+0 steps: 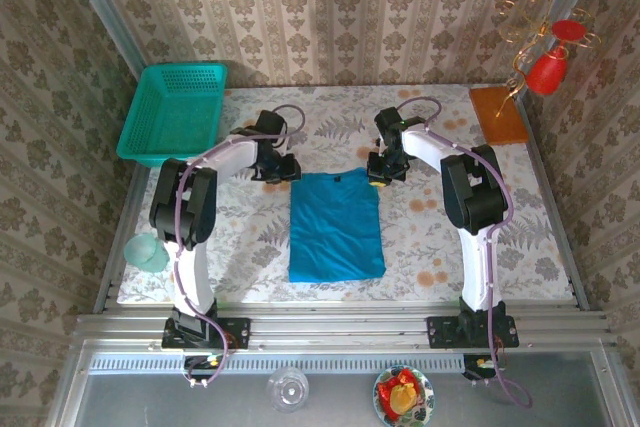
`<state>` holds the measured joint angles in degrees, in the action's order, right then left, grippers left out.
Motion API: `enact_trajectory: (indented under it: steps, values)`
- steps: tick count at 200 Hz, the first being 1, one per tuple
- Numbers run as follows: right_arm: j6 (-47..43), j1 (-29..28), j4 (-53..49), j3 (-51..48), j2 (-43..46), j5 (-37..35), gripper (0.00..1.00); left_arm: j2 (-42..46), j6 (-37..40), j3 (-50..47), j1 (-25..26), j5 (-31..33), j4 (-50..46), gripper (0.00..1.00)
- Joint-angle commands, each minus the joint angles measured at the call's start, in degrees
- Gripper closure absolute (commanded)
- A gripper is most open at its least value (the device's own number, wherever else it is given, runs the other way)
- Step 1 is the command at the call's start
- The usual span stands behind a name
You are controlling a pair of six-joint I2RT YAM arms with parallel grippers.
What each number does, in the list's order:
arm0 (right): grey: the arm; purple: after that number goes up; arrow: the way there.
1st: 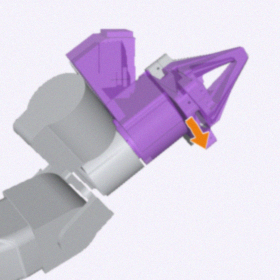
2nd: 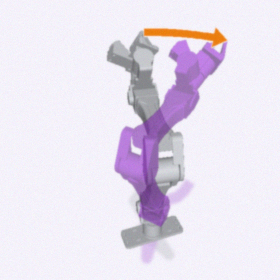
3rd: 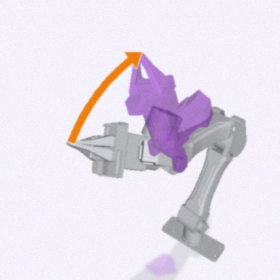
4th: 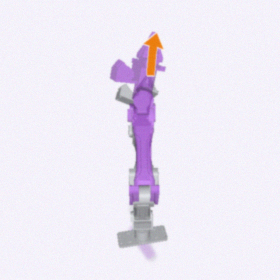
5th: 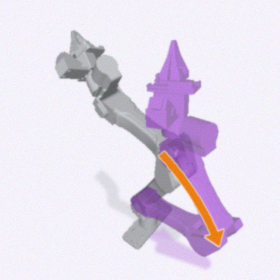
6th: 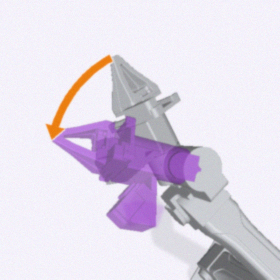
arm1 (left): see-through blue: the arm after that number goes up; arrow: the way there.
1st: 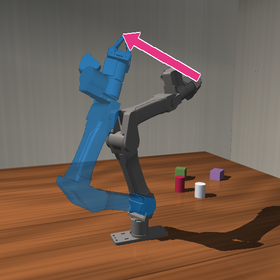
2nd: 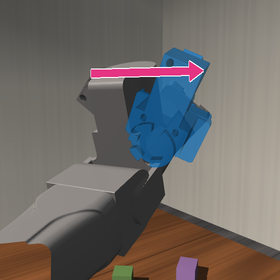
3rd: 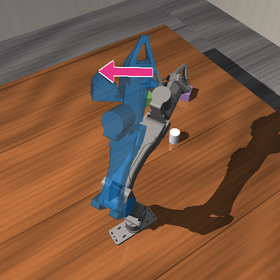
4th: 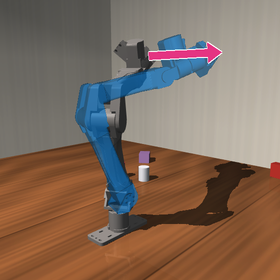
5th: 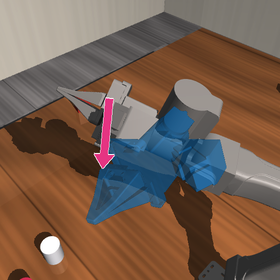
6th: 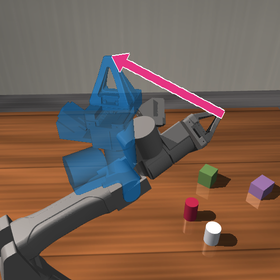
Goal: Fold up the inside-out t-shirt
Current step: Fold the T-shirt at the center of the table.
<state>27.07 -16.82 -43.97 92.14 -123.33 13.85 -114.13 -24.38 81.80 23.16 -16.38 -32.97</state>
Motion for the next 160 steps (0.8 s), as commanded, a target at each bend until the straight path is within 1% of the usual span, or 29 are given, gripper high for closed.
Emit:
enact_trajectory:
  steps: [1,41,70,100,160]
  values:
    - [-0.92,-0.22,-3.23,-0.74,1.62,-1.49,1.0,-1.67,1.84,2.67,-0.22,3.1,-2.78,0.73]
    - [-1.05,-0.23,-3.5,-0.61,1.57,-1.62,1.0,-4.19,2.65,4.7,-0.26,3.64,-4.07,0.67]
    - [-1.14,-0.21,-3.5,-0.49,1.49,-1.63,1.0,-5.78,2.86,5.11,-0.13,1.62,-3.51,0.65]
    - [-1.14,-0.21,-3.43,-0.38,1.26,-1.54,1.0,-7.48,2.63,5.22,0.35,-0.47,-2.8,0.66]
    - [-0.88,-0.16,-2.8,-0.74,0.81,-1.25,1.0,-9.35,2.27,5.22,2.65,-0.41,-2.89,0.72]
